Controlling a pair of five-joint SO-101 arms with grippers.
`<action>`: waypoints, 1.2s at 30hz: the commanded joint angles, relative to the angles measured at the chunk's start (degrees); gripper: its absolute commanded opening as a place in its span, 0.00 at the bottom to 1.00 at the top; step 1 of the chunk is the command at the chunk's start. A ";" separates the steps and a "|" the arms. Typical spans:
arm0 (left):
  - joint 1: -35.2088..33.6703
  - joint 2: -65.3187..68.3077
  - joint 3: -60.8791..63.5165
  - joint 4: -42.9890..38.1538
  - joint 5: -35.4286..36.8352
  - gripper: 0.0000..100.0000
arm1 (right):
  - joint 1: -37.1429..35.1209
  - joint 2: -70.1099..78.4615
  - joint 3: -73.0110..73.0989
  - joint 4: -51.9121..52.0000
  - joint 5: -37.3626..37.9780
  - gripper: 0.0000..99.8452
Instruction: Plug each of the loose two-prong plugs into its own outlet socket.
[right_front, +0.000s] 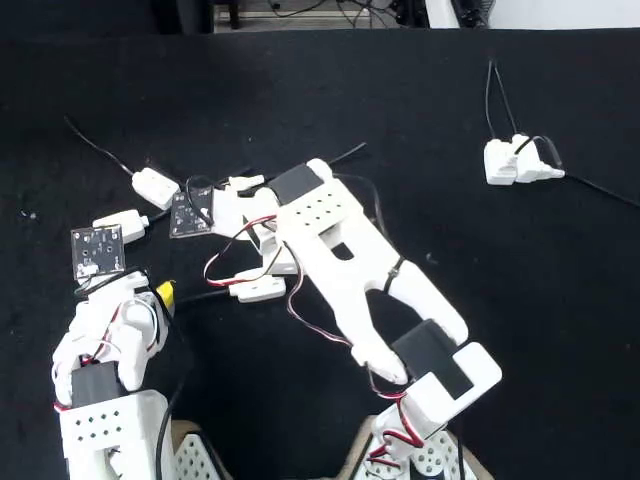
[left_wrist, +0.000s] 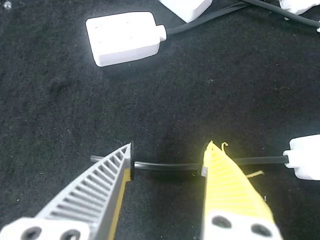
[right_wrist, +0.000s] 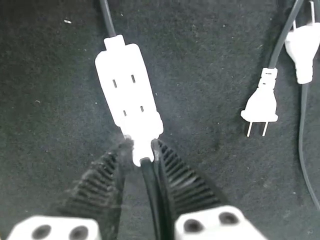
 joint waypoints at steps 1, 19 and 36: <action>-0.57 -0.53 -0.75 -0.88 0.35 0.23 | -2.11 0.31 -0.40 1.67 -0.53 0.01; -0.57 -0.53 -0.84 -0.79 0.26 0.23 | -1.32 0.40 -0.75 1.85 -9.93 0.01; -0.66 -0.53 -0.84 -0.79 0.26 0.23 | -0.44 0.31 -0.40 1.93 -16.35 0.01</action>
